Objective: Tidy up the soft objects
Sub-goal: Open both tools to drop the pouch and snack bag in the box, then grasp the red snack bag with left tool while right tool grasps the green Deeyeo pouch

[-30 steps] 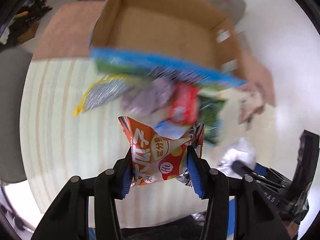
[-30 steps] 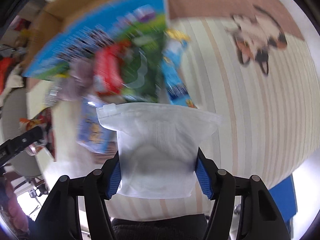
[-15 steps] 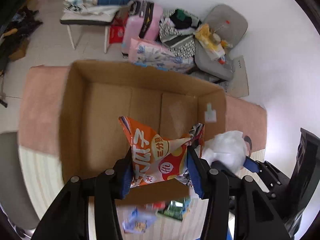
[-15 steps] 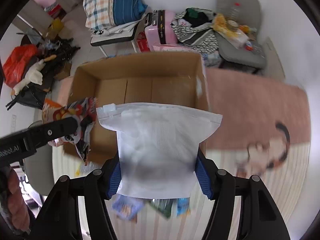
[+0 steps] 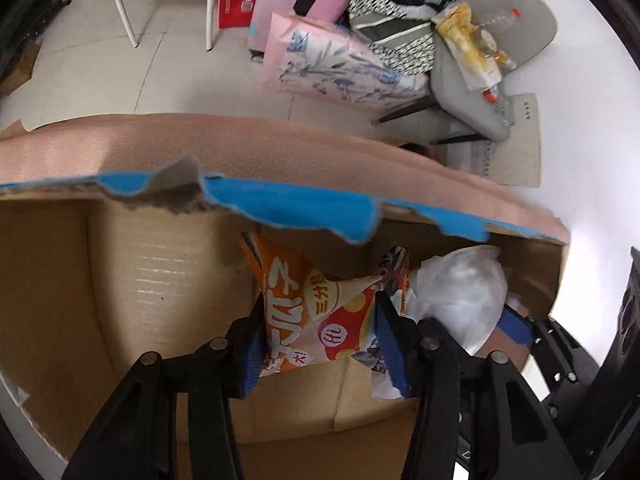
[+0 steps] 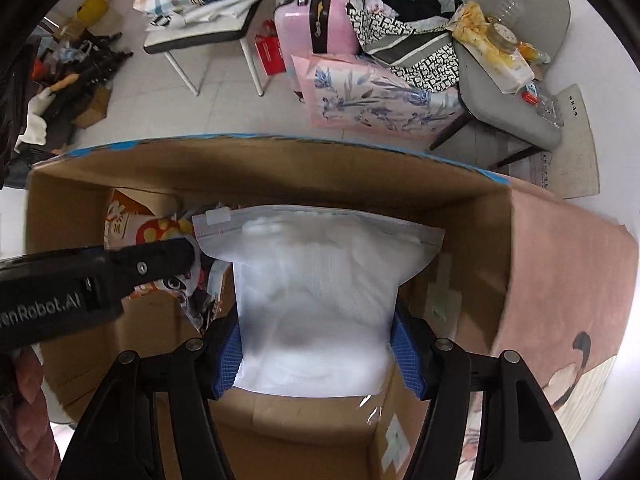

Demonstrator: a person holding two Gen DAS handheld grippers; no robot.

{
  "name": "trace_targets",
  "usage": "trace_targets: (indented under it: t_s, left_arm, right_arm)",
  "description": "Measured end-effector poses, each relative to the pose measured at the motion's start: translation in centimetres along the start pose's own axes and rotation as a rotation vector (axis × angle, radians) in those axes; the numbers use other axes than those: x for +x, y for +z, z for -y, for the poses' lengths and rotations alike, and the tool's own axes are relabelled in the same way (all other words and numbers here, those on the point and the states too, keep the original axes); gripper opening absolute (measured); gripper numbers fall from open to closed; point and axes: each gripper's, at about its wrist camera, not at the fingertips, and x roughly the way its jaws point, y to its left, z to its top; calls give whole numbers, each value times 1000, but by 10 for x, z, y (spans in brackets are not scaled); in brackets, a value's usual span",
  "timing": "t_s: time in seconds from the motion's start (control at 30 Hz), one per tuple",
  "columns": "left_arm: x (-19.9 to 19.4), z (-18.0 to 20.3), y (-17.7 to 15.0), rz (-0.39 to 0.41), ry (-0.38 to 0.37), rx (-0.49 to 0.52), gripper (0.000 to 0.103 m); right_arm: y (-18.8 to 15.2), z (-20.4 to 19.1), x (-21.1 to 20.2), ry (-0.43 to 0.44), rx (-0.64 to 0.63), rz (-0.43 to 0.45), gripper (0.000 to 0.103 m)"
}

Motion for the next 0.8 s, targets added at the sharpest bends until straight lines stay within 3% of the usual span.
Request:
trace_targets:
  t_s: [0.13, 0.17, 0.2, 0.27, 0.33, 0.4, 0.67, 0.8]
  left_arm:
    - [-1, 3, 0, -26, 38, 6, 50]
    - [-5, 4, 0, -13, 42, 9, 61]
    - [-10, 6, 1, 3, 52, 16, 82]
    - [-26, 10, -1, 49, 85, 30, 92]
    - [-41, 13, -6, 87, 102, 35, 93]
    - [-56, 14, -15, 132, 113, 39, 102]
    - [-99, 26, -90, 350, 268, 94, 102]
    - [-103, 26, -150, 444, 368, 132, 103]
  right_arm:
    - [7, -7, 9, -19, -33, -35, 77]
    - [9, -7, 7, 1, -29, -30, 86]
    - [9, -8, 3, 1, -25, -23, 96]
    - [9, -8, -9, 4, -15, 0, 99]
    - [6, -7, -22, 11, -6, 9, 99]
    - [0, -6, -37, 16, 1, 39, 103]
    - [-53, -3, -82, 20, 21, 157, 103]
    - [-101, -3, -97, 9, 25, 201, 103]
